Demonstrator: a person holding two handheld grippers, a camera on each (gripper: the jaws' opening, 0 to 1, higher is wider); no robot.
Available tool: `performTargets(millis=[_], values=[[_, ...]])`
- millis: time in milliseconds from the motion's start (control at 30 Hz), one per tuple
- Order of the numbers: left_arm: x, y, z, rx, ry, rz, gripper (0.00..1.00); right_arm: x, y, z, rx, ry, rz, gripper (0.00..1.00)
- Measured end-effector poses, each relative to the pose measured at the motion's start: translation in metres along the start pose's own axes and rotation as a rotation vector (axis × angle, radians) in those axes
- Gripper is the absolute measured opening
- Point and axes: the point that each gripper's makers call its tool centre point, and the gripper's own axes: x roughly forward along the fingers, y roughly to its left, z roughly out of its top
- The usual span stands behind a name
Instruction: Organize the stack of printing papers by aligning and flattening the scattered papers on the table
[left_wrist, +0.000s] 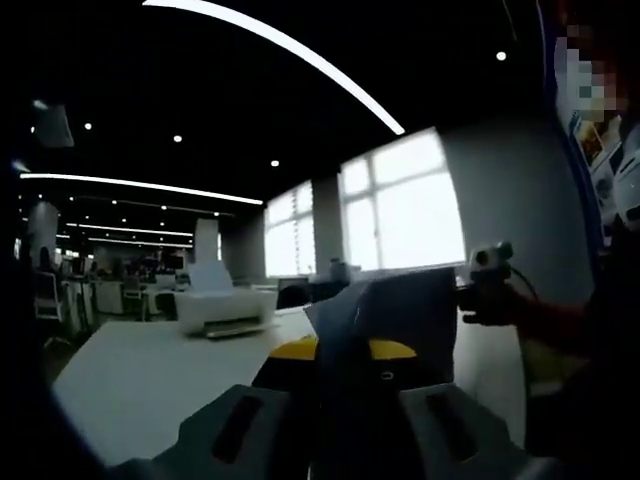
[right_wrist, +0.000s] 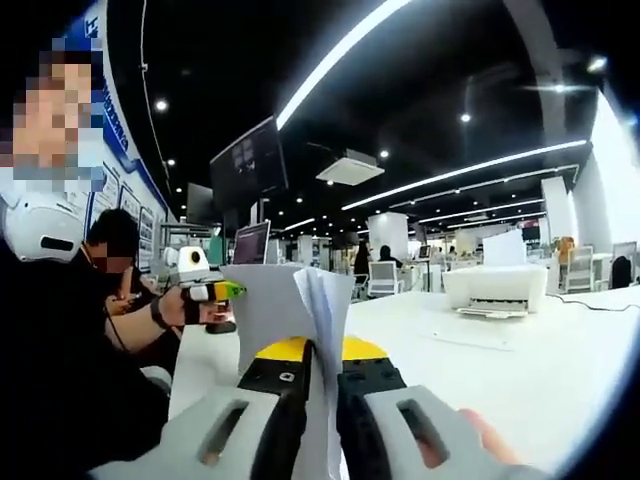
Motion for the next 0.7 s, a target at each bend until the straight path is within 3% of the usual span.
performTargets(millis=[167, 367, 700], values=[[0.001, 0.001, 0.001, 0.002, -0.005, 0.008, 0.24, 0.001, -0.007, 0.001, -0.016, -0.002, -0.051, 0.2], [0.008, 0.001, 0.0, -0.013, -0.007, -0.001, 0.25, 0.0, -0.013, 0.005, -0.023, -0.012, -0.09, 0.27], [0.013, -0.008, 0.001, -0.04, -0.021, -0.042, 0.25, 0.014, -0.011, 0.005, -0.02, -0.02, -0.077, 0.31]])
